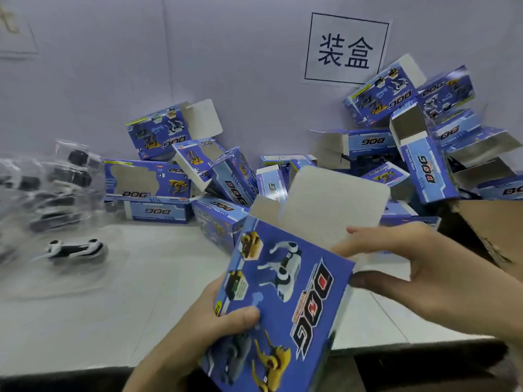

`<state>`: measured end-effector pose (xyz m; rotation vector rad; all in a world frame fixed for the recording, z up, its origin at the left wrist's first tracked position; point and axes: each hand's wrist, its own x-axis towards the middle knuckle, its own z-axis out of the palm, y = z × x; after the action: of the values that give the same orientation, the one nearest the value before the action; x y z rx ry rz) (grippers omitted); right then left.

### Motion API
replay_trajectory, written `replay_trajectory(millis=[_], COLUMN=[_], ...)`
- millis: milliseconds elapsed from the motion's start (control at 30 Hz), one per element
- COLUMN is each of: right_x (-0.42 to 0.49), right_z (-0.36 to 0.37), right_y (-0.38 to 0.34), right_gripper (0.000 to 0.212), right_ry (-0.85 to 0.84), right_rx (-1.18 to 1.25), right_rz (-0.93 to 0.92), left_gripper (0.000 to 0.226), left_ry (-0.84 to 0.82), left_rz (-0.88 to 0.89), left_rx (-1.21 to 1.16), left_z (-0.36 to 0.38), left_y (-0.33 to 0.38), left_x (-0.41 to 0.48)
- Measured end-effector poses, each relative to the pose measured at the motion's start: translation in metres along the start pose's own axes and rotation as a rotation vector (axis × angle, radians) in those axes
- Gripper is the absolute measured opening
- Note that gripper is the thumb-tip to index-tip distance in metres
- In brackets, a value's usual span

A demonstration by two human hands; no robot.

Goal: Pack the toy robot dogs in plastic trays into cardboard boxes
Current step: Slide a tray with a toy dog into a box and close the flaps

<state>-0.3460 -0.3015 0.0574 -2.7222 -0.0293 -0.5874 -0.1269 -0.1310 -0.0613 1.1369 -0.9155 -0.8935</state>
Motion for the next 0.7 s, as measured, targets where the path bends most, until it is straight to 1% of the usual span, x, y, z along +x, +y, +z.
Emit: replay_trajectory(millis=[67,100,133,167,200,233,267,333,367,400,467,500,567,633,667,700], right_x=[0.0,0.0,0.0,0.0,0.0,-0.001,0.0,0.001,0.003,0.005,0.009,0.011,0.019,0.03,0.036,0.042], right_z=[0.016,0.029,0.046,0.064,0.079,0.092,0.1,0.105,0.104,0.1,0.092,0.09,0.089,0.092,0.095,0.097], right_y=[-0.002,-0.002,-0.003,-0.004,-0.005,-0.006,-0.005,0.001,0.004,0.006,0.01,0.009,0.0,-0.013,-0.019,-0.023], right_gripper=[0.038,0.043,0.047,0.05,0.05,0.048,0.05,0.06,0.06,0.059,0.062,0.063,0.06,0.057,0.058,0.057], right_ry=[0.223,0.333,0.421,0.483,0.524,0.546,0.559,0.53,0.503,0.488,0.529,0.569,0.603,0.547,0.51,0.481], right_rx=[0.005,0.035,0.106,0.231,0.398,0.547,0.643,0.659,0.627,0.606,0.588,0.563,0.532,0.526,0.533,0.539], right_rz=[-0.009,-0.014,-0.023,-0.033,-0.033,-0.022,-0.001,0.039,0.071,0.115,0.181,0.177,0.124,0.086,0.088,0.097], left_gripper=[0.091,0.1,0.107,0.108,0.105,0.097,0.086,0.066,0.06,0.062,0.08,0.087,0.099,0.104,0.104,0.102], left_ry=[0.122,0.17,0.203,0.22,0.228,0.229,0.242,0.304,0.334,0.377,0.544,0.633,0.751,0.835,0.871,0.907], left_rz=[0.02,0.03,0.043,0.06,0.077,0.096,0.117,0.169,0.209,0.265,0.393,0.461,0.619,0.758,0.797,0.813], left_rx=[-0.04,-0.027,-0.01,0.002,0.011,0.017,0.026,0.022,0.01,0.032,0.184,0.301,0.617,0.956,1.07,1.132], left_z=[0.006,0.01,0.016,0.022,0.028,0.032,0.035,0.034,0.032,0.03,0.024,0.021,0.016,0.013,0.015,0.016], left_y=[-0.006,-0.009,-0.011,-0.013,-0.014,-0.016,-0.017,-0.023,-0.026,-0.027,-0.033,-0.033,-0.034,-0.041,-0.043,-0.045], left_x=[-0.007,-0.008,-0.009,-0.01,-0.01,-0.009,-0.008,-0.006,-0.005,-0.006,-0.007,-0.007,-0.004,0.002,0.003,0.005])
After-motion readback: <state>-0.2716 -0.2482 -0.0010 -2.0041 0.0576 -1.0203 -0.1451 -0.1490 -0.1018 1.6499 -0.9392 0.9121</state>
